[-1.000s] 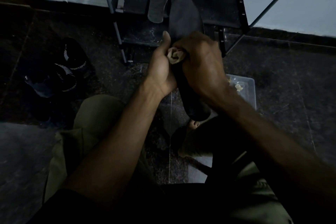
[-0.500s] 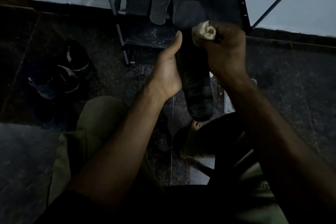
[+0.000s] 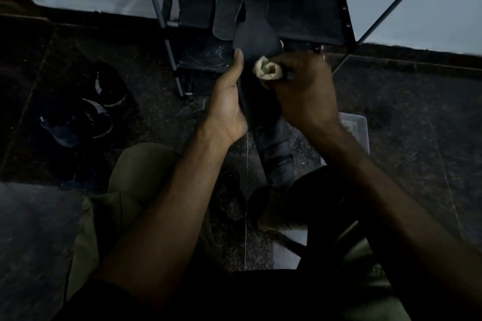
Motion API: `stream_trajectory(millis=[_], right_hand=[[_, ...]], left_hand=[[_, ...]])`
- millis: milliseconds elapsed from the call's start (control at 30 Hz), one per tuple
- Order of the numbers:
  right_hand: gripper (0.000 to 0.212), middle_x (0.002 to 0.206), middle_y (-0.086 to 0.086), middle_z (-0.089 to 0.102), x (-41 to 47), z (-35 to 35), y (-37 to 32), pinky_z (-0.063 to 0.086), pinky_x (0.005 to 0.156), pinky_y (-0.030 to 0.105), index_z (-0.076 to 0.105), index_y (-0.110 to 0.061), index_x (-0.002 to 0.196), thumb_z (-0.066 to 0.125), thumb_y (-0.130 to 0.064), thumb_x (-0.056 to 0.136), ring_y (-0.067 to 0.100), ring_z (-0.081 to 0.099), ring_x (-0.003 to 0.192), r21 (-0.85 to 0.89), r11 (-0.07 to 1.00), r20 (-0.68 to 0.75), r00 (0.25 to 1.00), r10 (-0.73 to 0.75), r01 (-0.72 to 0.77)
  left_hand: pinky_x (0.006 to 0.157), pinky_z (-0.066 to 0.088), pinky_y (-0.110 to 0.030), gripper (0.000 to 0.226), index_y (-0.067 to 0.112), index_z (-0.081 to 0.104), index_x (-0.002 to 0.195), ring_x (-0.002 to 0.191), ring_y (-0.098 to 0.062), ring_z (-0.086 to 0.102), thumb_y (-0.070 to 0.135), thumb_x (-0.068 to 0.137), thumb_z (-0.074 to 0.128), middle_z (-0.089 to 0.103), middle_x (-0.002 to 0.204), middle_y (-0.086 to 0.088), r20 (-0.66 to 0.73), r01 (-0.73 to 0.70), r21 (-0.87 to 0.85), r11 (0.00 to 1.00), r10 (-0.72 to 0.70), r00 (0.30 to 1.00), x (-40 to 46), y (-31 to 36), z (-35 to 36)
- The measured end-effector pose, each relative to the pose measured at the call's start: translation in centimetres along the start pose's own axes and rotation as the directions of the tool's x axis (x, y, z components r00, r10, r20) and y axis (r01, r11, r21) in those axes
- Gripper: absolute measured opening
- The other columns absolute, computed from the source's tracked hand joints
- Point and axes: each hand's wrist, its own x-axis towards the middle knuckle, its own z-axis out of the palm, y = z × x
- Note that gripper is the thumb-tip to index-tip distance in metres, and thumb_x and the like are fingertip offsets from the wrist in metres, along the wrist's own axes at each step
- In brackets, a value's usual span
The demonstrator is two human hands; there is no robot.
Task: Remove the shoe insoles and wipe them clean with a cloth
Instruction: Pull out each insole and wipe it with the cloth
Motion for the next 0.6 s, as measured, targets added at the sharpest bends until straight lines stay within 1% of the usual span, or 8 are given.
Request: stream_trajectory(millis=[67, 100, 167, 233, 333, 400, 500, 600], right_hand=[[0.012, 0.089, 0.0, 0.073, 0.4, 0.4, -0.1, 0.054, 0.074, 0.043, 0.076, -0.021, 0.092, 0.066, -0.022, 0.085, 0.018, 0.068, 0.082, -0.195, 0.978, -0.085, 0.992, -0.094, 0.076], [0.013, 0.086, -0.002, 0.072, 0.8, 0.3, -0.2, 0.052, 0.077, 0.045, 0.074, -0.023, 0.089, 0.062, -0.023, 0.087, 0.02, 0.067, 0.08, -0.265, 0.96, -0.134, 0.983, -0.128, 0.089], [0.017, 0.079, -0.004, 0.068, 1.8, 0.0, -0.4, 0.05, 0.081, 0.048, 0.07, -0.025, 0.08, 0.056, -0.025, 0.09, 0.023, 0.063, 0.078, -0.34, 0.938, -0.209, 0.967, -0.146, 0.068], [0.019, 0.083, -0.001, 0.067, 2.1, -0.3, -0.9, 0.046, 0.087, 0.046, 0.07, -0.025, 0.083, 0.053, -0.025, 0.09, 0.026, 0.061, 0.084, -0.377, 0.925, -0.217, 0.967, -0.135, 0.045], [0.028, 0.091, 0.002, 0.067, 0.6, 0.6, -2.2, 0.035, 0.085, 0.039, 0.071, -0.022, 0.088, 0.043, -0.022, 0.088, 0.026, 0.059, 0.093, -0.451, 0.887, -0.139, 0.974, -0.177, 0.097], [0.036, 0.09, 0.006, 0.066, -0.9, 1.3, -2.9, 0.035, 0.082, 0.041, 0.071, -0.016, 0.084, 0.035, -0.02, 0.084, 0.029, 0.058, 0.09, -0.447, 0.877, -0.078, 0.968, -0.237, 0.179], [0.029, 0.091, 0.006, 0.067, -0.8, 0.8, -2.6, 0.034, 0.081, 0.042, 0.071, -0.016, 0.086, 0.042, -0.02, 0.087, 0.03, 0.057, 0.09, -0.497, 0.845, -0.072, 0.962, -0.265, 0.196], [0.019, 0.087, 0.006, 0.066, 1.5, -0.4, -1.6, 0.033, 0.08, 0.039, 0.069, -0.018, 0.085, 0.052, -0.024, 0.091, 0.029, 0.058, 0.089, -0.564, 0.818, -0.15, 0.96, -0.236, 0.113]], left_hand=[[0.092, 0.052, -0.039, 0.055, 0.008, 0.073, 0.101, 0.097, -0.025, 0.069, 0.041, 0.104, 0.028, 0.071, 0.103, -0.014, -0.001, 0.008, -0.014, 1.0, -0.008, 1.0, 0.0, -0.2, 0.0], [0.094, 0.051, -0.04, 0.053, 0.009, 0.071, 0.104, 0.1, -0.025, 0.068, 0.041, 0.104, 0.028, 0.071, 0.105, -0.013, 0.0, 0.013, -0.015, 1.0, -0.013, 1.0, 0.0, -0.3, -0.1], [0.101, 0.047, -0.042, 0.047, 0.011, 0.063, 0.117, 0.11, -0.027, 0.063, 0.04, 0.104, 0.029, 0.068, 0.114, -0.012, 0.011, 0.014, 0.0, 1.0, -0.014, 1.0, 0.0, -0.4, -0.1], [0.102, 0.047, -0.041, 0.046, 0.011, 0.062, 0.119, 0.112, -0.026, 0.062, 0.04, 0.104, 0.029, 0.067, 0.116, -0.012, 0.005, 0.013, 0.017, 1.0, -0.013, 1.0, 0.1, -0.4, -0.1], [0.079, 0.059, -0.031, 0.055, 0.01, 0.074, 0.094, 0.087, -0.021, 0.071, 0.04, 0.104, 0.029, 0.073, 0.093, -0.01, -0.059, 0.025, 0.007, 1.0, -0.024, 0.998, 0.1, -0.1, -0.1], [0.068, 0.059, -0.029, 0.055, 0.009, 0.071, 0.092, 0.078, -0.02, 0.072, 0.043, 0.104, 0.03, 0.073, 0.085, -0.01, -0.079, 0.018, 0.003, 1.0, -0.017, 0.997, 0.1, 0.0, -0.2], [0.071, 0.059, -0.031, 0.055, 0.01, 0.069, 0.097, 0.083, -0.021, 0.072, 0.047, 0.103, 0.029, 0.073, 0.09, -0.011, -0.084, 0.015, 0.003, 1.0, -0.014, 0.996, -0.1, -0.2, -0.1], [0.093, 0.054, -0.038, 0.052, 0.013, 0.065, 0.111, 0.103, -0.024, 0.067, 0.045, 0.104, 0.025, 0.07, 0.109, -0.011, -0.013, 0.018, 0.024, 1.0, -0.017, 1.0, -0.3, -0.5, 0.2]])
